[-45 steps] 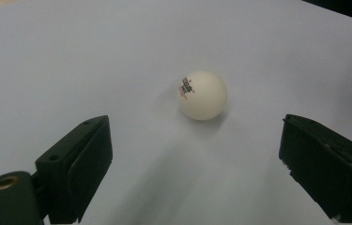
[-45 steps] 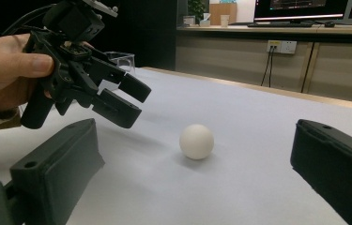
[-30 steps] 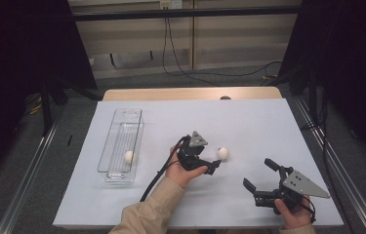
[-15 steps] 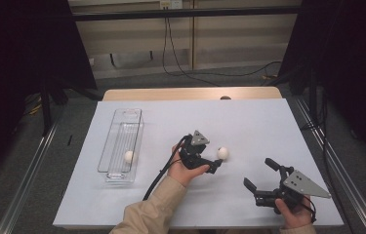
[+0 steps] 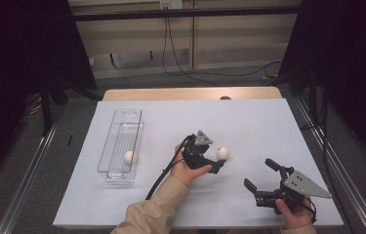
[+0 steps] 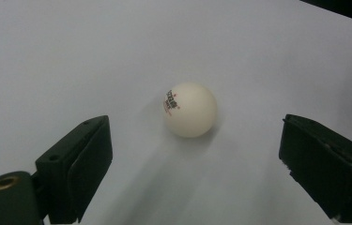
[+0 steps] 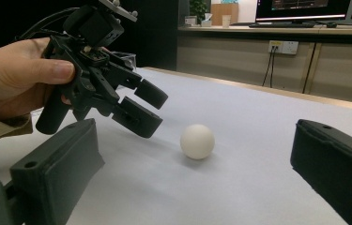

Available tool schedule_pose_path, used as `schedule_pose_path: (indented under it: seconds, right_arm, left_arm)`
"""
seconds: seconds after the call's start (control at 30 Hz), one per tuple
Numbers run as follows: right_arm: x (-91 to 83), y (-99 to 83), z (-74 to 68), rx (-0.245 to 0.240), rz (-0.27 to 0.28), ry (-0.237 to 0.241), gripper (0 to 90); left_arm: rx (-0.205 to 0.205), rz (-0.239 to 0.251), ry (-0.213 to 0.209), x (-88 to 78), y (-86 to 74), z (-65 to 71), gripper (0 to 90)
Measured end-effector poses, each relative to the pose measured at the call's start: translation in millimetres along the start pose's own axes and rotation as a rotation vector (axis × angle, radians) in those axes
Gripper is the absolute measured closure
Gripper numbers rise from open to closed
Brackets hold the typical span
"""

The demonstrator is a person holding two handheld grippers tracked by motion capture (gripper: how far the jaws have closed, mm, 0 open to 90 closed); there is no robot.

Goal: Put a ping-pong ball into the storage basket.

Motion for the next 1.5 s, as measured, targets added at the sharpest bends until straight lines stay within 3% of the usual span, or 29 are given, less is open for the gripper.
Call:
schedule_pose_path:
  seconds: [0.6,0.93,1.5]
  right_arm:
    - [-1.4,0.7,1.2,-0.002,0.006,-0.008,1.1]
    - [0.4,0.7,0.3,0.001,0.002,-0.001,1.1]
    - [-0.4,1.5,2.0,0.002,0.008,-0.007,1.1]
  left_arm:
    - [0.001,-0.014,-0.023,9.7,1.8,2.9,9.9]
    - [-0.006,0.002,-0.005,2.9,4.4,-2.2,9.6]
    - [0.015,-0.031,-0.008,21.0,5.2,1.0,10.8]
Point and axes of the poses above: each handheld gripper's, and its own axes: x roughly forward along the jaws, y roughly out of its top, z roughly to its right, the point moved 1 cm from there along x, roughly forward along the jaws, and after that the axes turned 1 degree about z, right-handed, at the moved point
